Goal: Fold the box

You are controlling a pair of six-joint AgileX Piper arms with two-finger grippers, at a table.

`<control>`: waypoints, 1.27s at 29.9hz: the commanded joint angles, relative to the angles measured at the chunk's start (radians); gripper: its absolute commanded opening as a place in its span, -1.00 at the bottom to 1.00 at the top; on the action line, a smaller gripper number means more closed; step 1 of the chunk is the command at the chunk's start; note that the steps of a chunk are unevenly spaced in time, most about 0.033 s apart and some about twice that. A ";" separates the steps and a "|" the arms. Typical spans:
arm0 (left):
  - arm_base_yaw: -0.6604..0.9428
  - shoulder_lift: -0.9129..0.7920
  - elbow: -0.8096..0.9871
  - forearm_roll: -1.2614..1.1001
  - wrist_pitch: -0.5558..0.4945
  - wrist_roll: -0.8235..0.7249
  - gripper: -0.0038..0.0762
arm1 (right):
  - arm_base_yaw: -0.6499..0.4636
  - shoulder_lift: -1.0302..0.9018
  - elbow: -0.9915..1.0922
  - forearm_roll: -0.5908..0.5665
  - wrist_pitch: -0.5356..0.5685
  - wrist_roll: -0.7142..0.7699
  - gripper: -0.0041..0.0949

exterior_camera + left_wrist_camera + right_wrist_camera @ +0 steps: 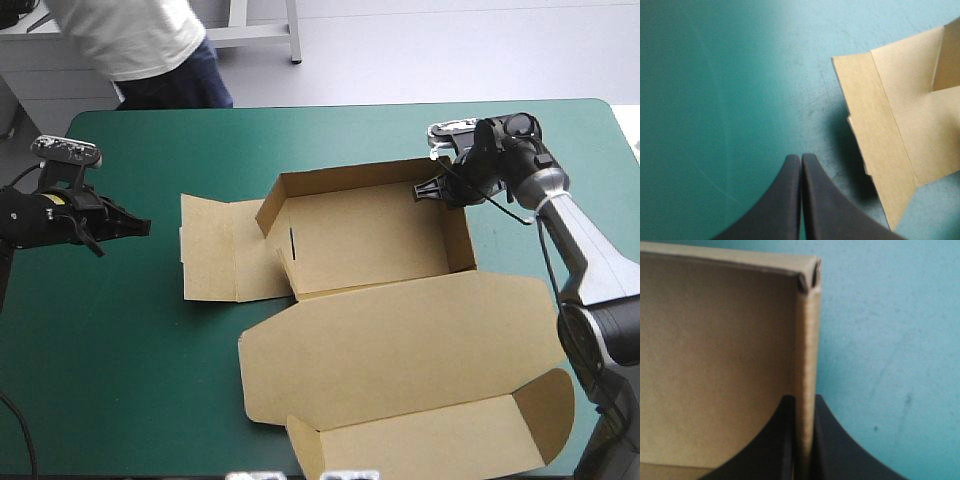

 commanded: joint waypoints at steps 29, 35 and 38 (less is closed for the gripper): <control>-0.001 -0.029 -0.027 -0.031 -0.048 -0.005 -0.93 | 0.001 -0.013 -0.295 0.081 0.147 -0.064 0.44; -0.001 -0.029 -0.027 -0.031 -0.048 -0.005 -0.93 | -0.003 -0.095 -0.209 0.079 0.149 -0.066 0.44; -0.001 -0.029 -0.027 -0.034 -0.046 -0.005 -0.93 | -0.012 -0.115 -0.085 0.079 0.149 -0.066 0.44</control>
